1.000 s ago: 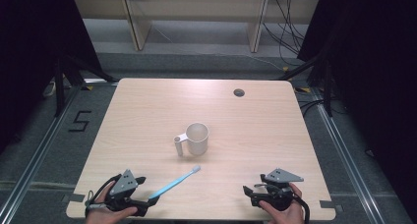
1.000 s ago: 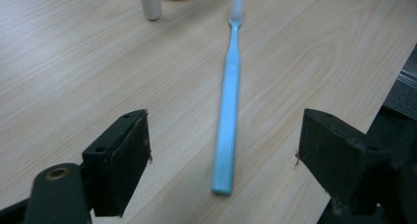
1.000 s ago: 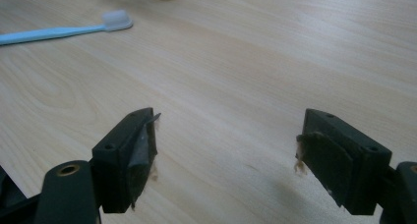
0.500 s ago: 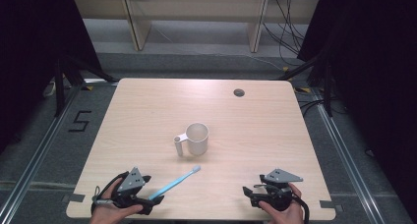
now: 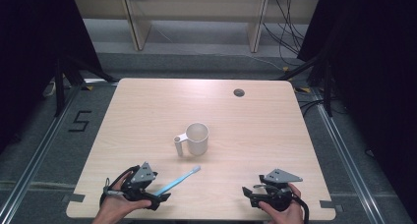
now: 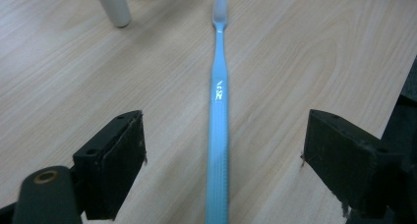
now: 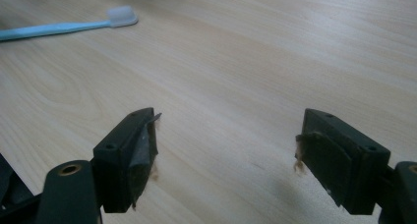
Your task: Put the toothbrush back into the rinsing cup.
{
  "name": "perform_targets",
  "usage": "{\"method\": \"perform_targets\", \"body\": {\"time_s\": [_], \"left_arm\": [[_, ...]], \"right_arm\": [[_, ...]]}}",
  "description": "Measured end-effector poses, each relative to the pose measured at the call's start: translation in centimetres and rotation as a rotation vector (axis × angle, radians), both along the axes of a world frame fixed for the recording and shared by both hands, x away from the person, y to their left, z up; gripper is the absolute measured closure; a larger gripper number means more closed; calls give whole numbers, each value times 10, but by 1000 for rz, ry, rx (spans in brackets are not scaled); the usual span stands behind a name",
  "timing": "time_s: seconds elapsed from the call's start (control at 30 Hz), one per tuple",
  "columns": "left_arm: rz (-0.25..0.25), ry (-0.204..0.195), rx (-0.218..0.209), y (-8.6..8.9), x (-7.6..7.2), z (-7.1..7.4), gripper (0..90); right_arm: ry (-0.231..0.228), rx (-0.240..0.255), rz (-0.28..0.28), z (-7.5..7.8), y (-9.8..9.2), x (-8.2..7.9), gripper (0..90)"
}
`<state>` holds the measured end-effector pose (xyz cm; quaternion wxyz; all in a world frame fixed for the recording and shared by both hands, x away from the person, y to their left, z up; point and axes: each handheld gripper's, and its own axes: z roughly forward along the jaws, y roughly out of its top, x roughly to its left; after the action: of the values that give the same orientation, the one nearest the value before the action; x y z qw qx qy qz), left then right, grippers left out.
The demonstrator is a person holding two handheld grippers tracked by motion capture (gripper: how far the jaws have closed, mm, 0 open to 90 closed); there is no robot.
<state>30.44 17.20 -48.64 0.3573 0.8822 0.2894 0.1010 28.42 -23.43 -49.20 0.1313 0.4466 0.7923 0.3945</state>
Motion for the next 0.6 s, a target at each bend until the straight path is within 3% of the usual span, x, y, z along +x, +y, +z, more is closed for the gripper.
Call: {"method": "perform_targets", "body": {"time_s": [0.03,0.1,0.4,0.57,0.6], "left_arm": [[-7,9,8,-3,1,0,172],[-11,4,31,-8,6,0,217],[-22,29,43,-18,17,3,297],[-32,46,70,-21,23,3,342],[-36,48,79,-22,24,2,363]], "right_arm": [[-17,-8,10,-1,-1,1,230],[-6,-14,23,0,-1,1,230],[-17,-4,18,-1,0,1,233],[-25,-6,20,-1,0,1,233],[-6,5,27,-1,1,1,233]]}}
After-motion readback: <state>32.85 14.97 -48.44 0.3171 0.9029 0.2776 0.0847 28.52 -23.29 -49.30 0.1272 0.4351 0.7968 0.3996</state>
